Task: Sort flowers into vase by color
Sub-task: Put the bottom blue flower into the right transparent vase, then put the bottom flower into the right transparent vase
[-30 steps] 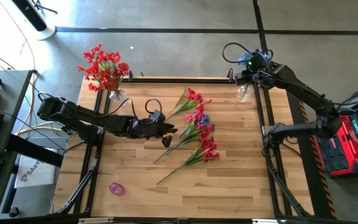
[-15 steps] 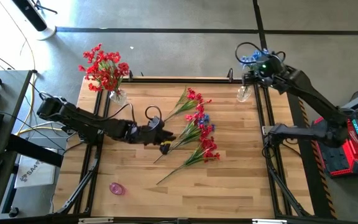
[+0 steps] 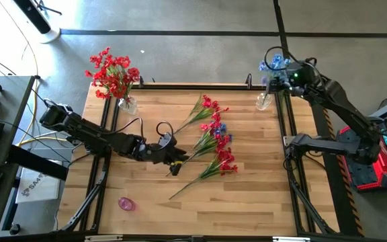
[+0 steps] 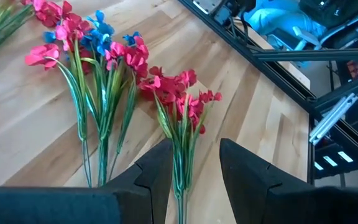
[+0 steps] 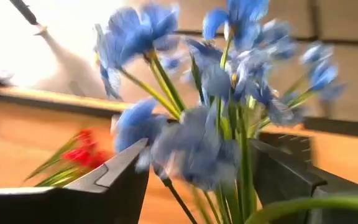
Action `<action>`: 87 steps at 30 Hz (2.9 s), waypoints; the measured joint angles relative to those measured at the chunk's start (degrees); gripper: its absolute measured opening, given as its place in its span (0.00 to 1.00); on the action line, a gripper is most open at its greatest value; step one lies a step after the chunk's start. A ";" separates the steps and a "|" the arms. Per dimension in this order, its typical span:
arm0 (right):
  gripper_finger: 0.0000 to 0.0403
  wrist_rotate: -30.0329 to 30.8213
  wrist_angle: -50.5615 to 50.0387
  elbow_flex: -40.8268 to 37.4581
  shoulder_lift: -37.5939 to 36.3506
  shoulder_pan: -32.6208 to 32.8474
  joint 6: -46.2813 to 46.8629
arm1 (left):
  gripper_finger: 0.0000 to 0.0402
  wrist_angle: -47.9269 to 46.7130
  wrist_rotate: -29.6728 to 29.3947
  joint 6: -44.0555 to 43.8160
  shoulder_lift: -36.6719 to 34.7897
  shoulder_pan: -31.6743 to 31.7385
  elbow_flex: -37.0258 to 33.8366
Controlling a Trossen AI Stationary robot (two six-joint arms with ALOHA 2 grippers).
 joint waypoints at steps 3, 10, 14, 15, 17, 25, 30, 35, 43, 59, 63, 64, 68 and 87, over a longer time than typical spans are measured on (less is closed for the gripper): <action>0.60 -4.96 -1.01 0.00 -0.06 1.25 1.99 | 0.30 0.03 -0.32 -0.85 0.00 -0.63 0.00; 0.51 -25.42 -8.07 0.00 0.35 6.70 7.06 | 0.30 0.07 -2.80 -1.51 0.00 -2.40 0.00; 0.49 -22.03 -7.81 0.00 1.01 12.54 9.44 | 0.30 0.05 -4.06 -1.44 0.00 -2.55 0.00; 0.49 -19.64 -7.18 0.00 1.31 13.75 9.45 | 0.30 0.05 -4.29 -1.31 0.00 -2.53 0.00; 0.49 -17.21 -6.16 0.00 2.16 15.50 7.59 | 0.30 0.03 -5.59 -0.75 0.01 -2.13 0.00; 0.65 -21.36 4.14 0.00 5.49 18.41 3.58 | 0.30 0.97 -6.50 1.11 0.04 0.57 0.00; 0.75 -30.60 4.51 0.04 7.04 18.39 6.73 | 0.30 0.22 -7.91 1.21 0.04 1.45 0.00; 0.77 -34.42 -7.36 0.04 10.45 18.40 1.34 | 0.30 0.03 -8.68 1.62 0.04 3.74 0.00; 0.71 -22.03 -13.54 0.02 19.65 18.38 -3.09 | 0.30 0.01 -8.63 1.62 0.04 6.17 0.00; 0.59 -18.26 7.42 -12.23 32.52 14.31 15.61 | 0.30 1.71 7.15 10.69 -0.31 14.34 0.00; 0.59 -16.14 13.80 -18.18 32.57 12.09 20.68 | 0.30 1.83 9.17 14.74 -0.31 16.66 0.00; 0.59 -16.16 15.95 -19.60 32.57 11.53 21.44 | 0.30 2.00 10.18 15.77 -0.31 17.43 0.00; 0.59 -16.11 25.68 -25.42 32.57 9.89 22.87 | 0.30 2.19 15.69 18.32 -0.31 20.63 0.00; 0.02 -23.82 25.03 -30.08 30.07 9.88 18.07 | 0.30 1.64 25.86 24.56 -0.33 24.69 0.00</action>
